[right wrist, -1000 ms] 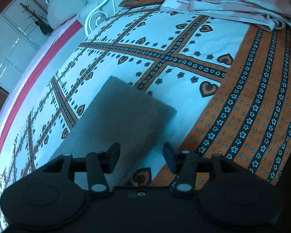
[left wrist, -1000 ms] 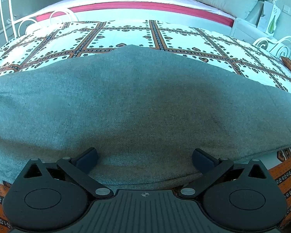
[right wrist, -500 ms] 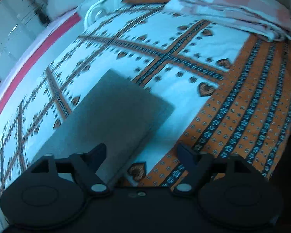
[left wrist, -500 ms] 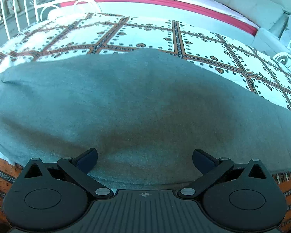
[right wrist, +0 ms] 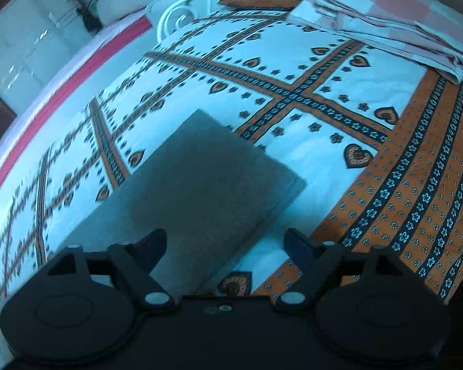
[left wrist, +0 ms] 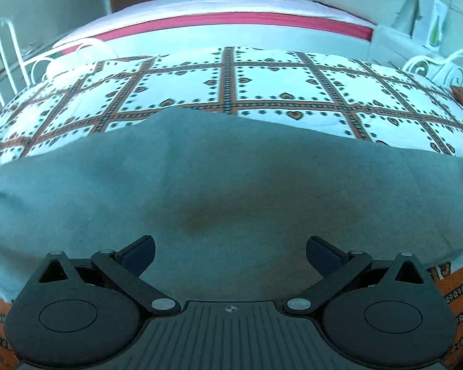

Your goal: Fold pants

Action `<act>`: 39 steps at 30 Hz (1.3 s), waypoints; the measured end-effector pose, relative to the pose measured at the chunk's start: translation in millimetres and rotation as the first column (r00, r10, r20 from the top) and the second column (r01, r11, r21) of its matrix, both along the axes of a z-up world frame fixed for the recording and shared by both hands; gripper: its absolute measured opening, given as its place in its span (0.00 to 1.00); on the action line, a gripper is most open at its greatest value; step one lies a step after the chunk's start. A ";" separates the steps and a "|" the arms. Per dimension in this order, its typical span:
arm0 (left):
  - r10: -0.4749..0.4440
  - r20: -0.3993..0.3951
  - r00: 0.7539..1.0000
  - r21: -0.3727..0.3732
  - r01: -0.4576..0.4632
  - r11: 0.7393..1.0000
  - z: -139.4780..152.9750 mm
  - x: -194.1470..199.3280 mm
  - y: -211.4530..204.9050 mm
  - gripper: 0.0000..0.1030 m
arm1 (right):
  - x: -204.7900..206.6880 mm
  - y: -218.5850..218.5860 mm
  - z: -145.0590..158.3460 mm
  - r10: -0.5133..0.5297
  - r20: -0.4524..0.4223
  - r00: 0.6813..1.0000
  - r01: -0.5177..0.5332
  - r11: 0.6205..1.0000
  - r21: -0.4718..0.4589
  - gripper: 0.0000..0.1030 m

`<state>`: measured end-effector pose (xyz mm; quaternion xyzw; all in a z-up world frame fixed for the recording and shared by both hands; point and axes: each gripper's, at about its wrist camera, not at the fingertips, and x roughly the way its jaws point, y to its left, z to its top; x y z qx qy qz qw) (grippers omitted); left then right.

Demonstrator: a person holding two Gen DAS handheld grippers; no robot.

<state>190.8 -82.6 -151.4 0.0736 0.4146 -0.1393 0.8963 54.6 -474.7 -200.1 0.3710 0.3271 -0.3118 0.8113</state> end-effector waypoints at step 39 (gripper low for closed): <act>0.145 -0.063 0.987 0.045 -0.142 0.989 -31.7 139.3 27.4 1.00 | 50.7 58.2 30.2 0.334 0.107 0.936 -0.325 0.941 -0.092 0.47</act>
